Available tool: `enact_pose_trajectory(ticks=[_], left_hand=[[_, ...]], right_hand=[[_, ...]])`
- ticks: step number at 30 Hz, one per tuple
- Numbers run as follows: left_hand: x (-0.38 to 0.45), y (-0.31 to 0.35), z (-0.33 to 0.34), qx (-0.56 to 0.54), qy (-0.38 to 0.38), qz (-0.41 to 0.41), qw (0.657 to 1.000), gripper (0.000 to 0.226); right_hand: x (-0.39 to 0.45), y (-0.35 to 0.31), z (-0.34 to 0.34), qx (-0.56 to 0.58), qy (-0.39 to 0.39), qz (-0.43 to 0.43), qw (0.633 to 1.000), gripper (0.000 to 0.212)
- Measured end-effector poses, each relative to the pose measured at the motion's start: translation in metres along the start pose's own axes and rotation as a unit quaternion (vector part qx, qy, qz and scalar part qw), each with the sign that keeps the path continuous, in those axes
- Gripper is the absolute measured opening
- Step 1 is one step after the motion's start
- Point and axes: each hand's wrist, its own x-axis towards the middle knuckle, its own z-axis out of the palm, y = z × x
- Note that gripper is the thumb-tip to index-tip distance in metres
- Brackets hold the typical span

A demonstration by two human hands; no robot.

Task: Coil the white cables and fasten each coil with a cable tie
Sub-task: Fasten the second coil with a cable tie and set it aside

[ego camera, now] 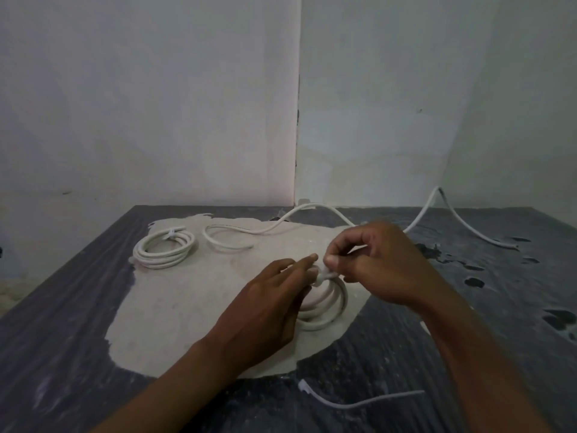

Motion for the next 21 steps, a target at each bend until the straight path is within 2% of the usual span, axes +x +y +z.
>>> enact_pose_trajectory(ticks=[4,7,12,16,21], left_hand=[[0.001,0.004,0.001,-0.007,0.006,-0.024,1.000,0.030],[0.001,0.001,-0.002,-0.007,0.020,-0.031,0.999,0.029],[0.004,0.002,0.000,-0.035,0.058,-0.062,0.996,0.033],[0.003,0.000,0.000,-0.077,0.092,-0.068,0.990,0.029],[-0.004,0.005,0.000,-0.064,0.106,-0.070,0.990,0.031]], right_hand=[[0.012,-0.020,0.002,-0.139,-0.037,-0.045,0.989,0.013],[0.016,-0.029,0.006,-0.192,-0.045,-0.062,0.978,0.012],[-0.009,-0.022,0.015,-0.282,0.044,-0.125,0.950,0.016],[-0.037,0.000,0.034,-0.272,0.113,-0.149,0.944,0.011],[-0.055,0.015,0.061,-0.149,0.153,-0.108,0.971,0.009]])
